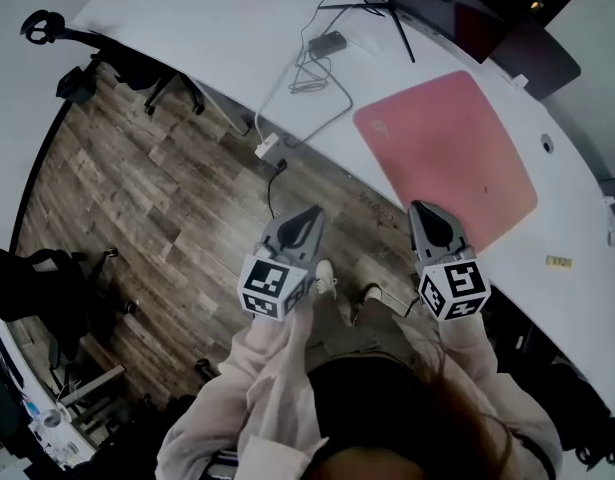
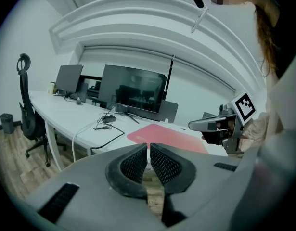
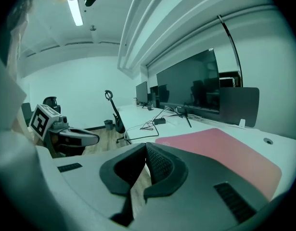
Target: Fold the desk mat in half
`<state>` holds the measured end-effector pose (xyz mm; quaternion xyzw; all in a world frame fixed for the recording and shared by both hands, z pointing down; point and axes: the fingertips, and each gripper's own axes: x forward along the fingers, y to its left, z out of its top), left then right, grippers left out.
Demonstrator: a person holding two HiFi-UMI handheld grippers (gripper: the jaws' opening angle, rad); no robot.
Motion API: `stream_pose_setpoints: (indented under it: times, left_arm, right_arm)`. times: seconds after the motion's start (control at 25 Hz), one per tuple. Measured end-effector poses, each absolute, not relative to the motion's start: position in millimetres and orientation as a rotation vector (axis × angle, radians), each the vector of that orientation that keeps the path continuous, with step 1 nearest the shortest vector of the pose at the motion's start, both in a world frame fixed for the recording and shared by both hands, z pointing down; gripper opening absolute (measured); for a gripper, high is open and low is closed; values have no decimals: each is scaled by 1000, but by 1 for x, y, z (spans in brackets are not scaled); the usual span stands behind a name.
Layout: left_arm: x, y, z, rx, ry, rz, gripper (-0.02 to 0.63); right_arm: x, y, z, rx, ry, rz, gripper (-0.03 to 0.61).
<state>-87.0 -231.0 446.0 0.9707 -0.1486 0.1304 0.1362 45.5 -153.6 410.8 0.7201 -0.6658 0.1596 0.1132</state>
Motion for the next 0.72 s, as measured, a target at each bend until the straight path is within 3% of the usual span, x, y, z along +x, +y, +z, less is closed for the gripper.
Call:
stream_pose_setpoints:
  times: [0.2,0.72]
  left_arm:
    - [-68,-208,462,2774,-379,397,43]
    - [-35,-133,506,2693,-353,445,43]
  right_arm:
    - [59,-126,431,2062,-1877,475,28]
    - [66,-49,499,1828,-1831,574,206]
